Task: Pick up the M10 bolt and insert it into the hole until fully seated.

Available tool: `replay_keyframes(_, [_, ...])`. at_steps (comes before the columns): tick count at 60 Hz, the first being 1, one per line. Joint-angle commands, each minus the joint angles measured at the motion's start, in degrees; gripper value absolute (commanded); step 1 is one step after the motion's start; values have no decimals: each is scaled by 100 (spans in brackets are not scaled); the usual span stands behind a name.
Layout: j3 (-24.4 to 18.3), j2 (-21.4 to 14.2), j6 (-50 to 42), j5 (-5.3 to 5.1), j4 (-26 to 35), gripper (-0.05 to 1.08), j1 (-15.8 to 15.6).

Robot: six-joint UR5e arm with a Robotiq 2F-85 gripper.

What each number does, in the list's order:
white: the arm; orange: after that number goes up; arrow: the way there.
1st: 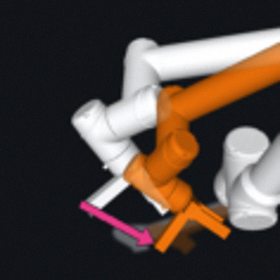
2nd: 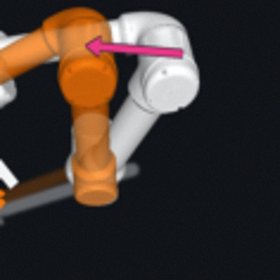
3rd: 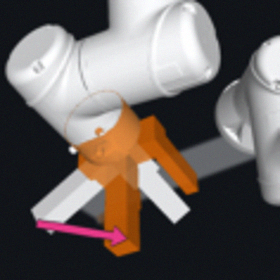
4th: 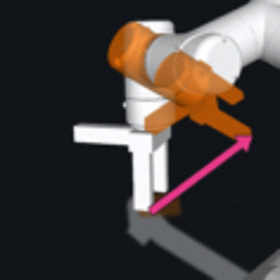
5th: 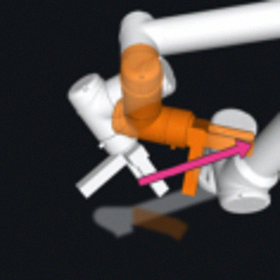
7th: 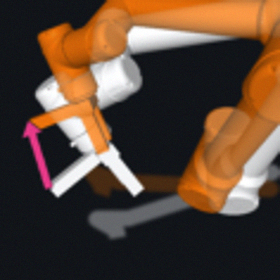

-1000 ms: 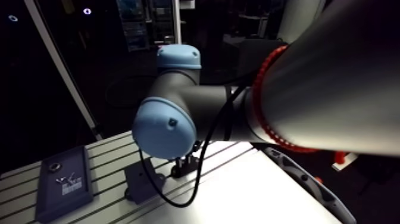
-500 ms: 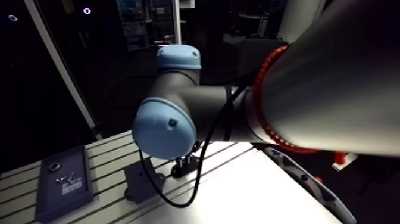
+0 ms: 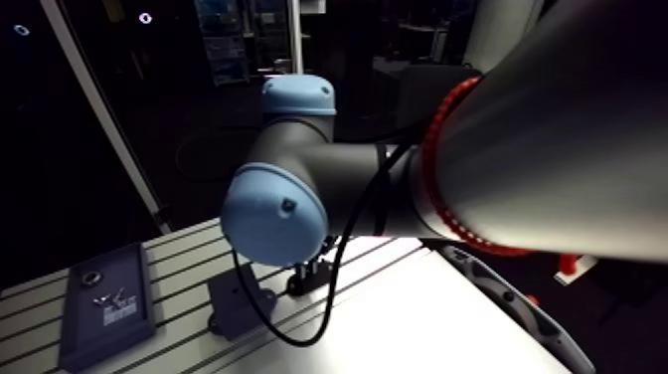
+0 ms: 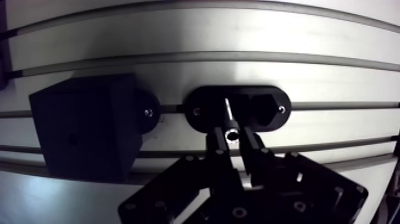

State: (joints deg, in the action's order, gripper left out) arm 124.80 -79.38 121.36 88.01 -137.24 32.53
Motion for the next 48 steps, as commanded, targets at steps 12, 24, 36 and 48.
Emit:
replay_keyframes(12, [-63, -164, 7, -24, 60, 87, 0])
replay_keyframes(24, [-167, -299, 23, -43, 194, 90, -8])
replay_keyframes(36, [-357, -525, 24, -78, 461, 102, -17])
replay_keyframes(48, [-659, -692, -82, -62, 995, 108, -35])
